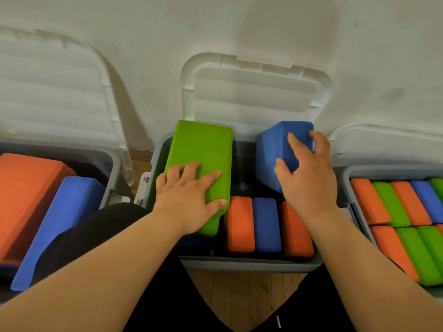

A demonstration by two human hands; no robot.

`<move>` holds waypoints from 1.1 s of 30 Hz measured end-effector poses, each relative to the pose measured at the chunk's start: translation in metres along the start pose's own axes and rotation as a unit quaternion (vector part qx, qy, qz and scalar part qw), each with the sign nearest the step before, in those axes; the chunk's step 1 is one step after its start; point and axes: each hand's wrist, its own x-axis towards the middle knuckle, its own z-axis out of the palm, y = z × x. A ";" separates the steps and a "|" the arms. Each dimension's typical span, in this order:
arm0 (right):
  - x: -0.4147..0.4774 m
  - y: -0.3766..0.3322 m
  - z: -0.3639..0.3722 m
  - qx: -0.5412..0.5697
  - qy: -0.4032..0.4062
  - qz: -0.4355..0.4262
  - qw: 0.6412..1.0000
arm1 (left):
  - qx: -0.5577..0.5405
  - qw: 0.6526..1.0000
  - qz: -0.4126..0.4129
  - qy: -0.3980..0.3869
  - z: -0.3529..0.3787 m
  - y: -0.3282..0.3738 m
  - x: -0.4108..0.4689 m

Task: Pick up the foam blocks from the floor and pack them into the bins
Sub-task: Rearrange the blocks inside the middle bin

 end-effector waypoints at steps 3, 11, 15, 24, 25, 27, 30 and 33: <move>-0.011 0.002 0.003 -0.001 -0.006 -0.006 1.000 | 0.011 1.000 0.004 -0.007 0.002 0.000 0.001; 0.005 -0.004 0.003 -0.049 -0.098 0.041 0.993 | 0.040 0.999 0.011 -0.011 0.006 -0.002 0.004; 0.038 -0.014 0.021 -0.106 -0.168 0.040 0.979 | 0.055 0.998 0.019 -0.010 0.002 -0.003 0.006; 0.014 0.047 0.137 -0.125 -0.287 0.120 0.942 | 0.096 0.994 0.048 -0.011 0.013 -0.002 0.014; 0.011 0.052 0.144 -0.124 -0.297 0.132 0.937 | 0.088 0.995 0.044 -0.015 0.012 -0.005 0.015; 0.012 0.056 0.157 -0.142 -0.312 0.135 0.930 | 0.083 0.996 0.036 -0.015 0.011 -0.010 0.017; 0.016 0.053 0.165 -0.160 -0.327 0.131 0.922 | 0.087 0.995 0.031 -0.019 0.013 -0.008 0.021; 0.016 0.056 0.167 -0.160 -0.329 0.122 0.923 | 0.092 0.995 0.022 -0.023 0.013 -0.009 0.021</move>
